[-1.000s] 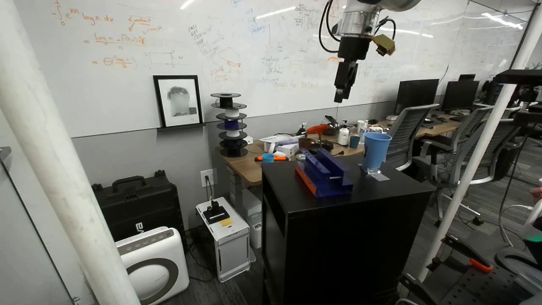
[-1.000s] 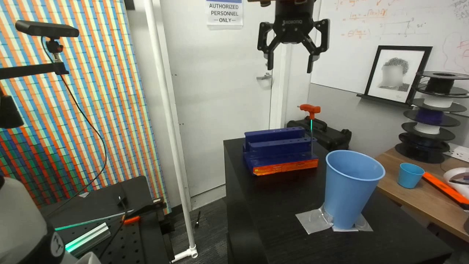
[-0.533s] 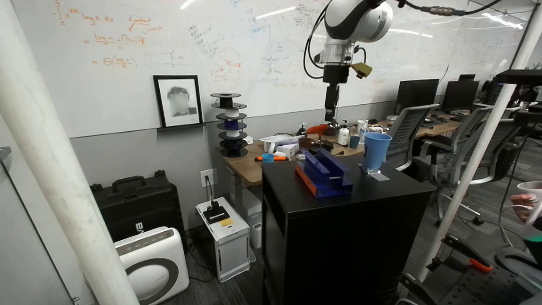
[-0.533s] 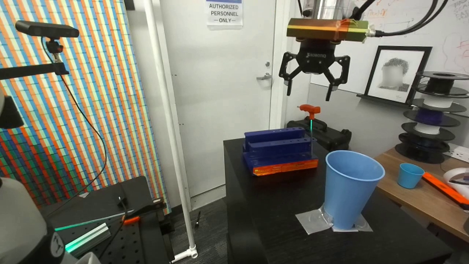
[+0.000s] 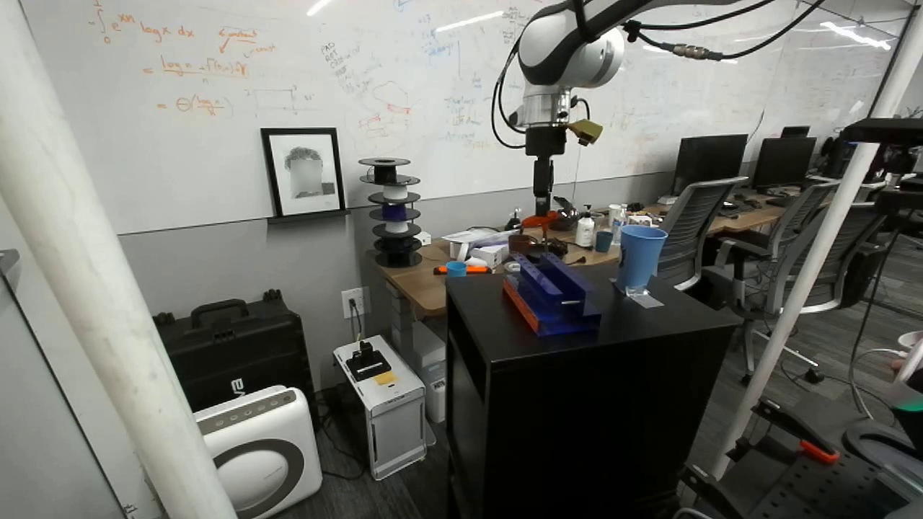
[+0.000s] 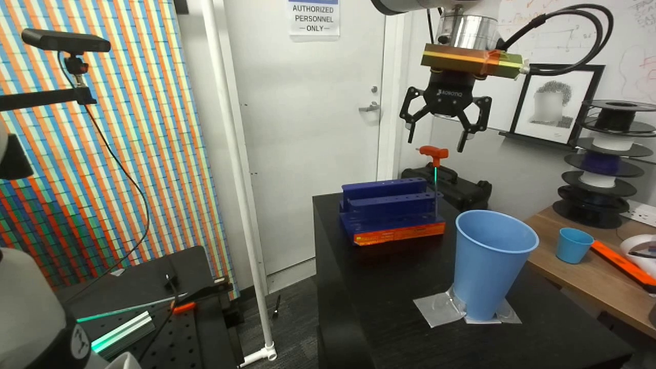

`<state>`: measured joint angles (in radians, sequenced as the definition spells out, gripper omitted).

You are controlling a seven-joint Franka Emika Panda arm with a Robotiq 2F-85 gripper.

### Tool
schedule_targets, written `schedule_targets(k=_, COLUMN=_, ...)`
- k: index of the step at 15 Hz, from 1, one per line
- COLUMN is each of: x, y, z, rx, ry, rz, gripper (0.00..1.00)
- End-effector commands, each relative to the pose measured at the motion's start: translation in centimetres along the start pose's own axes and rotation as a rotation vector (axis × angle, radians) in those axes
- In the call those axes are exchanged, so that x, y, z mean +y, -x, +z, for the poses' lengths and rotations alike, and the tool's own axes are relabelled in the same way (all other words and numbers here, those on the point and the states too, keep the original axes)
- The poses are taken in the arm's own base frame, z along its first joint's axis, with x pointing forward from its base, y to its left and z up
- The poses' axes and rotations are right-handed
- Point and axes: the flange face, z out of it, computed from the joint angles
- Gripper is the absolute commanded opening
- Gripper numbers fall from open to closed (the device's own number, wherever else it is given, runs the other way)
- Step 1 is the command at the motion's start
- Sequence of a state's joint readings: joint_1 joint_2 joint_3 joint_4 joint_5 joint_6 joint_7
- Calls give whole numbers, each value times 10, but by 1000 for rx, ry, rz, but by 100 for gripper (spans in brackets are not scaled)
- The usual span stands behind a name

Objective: Put the orange object inside the blue cup

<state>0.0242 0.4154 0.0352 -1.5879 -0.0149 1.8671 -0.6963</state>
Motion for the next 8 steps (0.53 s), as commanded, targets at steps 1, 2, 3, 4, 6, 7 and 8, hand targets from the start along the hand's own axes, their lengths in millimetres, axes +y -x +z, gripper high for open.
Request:
schedule_targets(k=1, x=9, y=-12, z=2, rx=-39, ry=3, rz=-23, gripper=100)
schedule_targets(k=2, x=10, y=-12, z=4, rx=-44, ry=8, rz=-28, gripper=85)
schedule_targets(k=3, x=11, y=-13, z=6, rx=-49, ry=15, rz=-37, gripper=74)
schedule_targets(k=4, x=12, y=-13, z=6, rx=-47, ry=19, rz=-37, gripper=68)
schedule_targets(k=6, x=14, y=-13, z=6, rx=-51, ry=30, rz=-38, gripper=50)
schedule_targets(k=7, x=14, y=-12, z=5, rx=-52, ry=33, rz=-40, gripper=42)
schedule_targets(k=8, x=13, y=-12, z=3, rx=-53, ry=36, rz=-42, gripper=35)
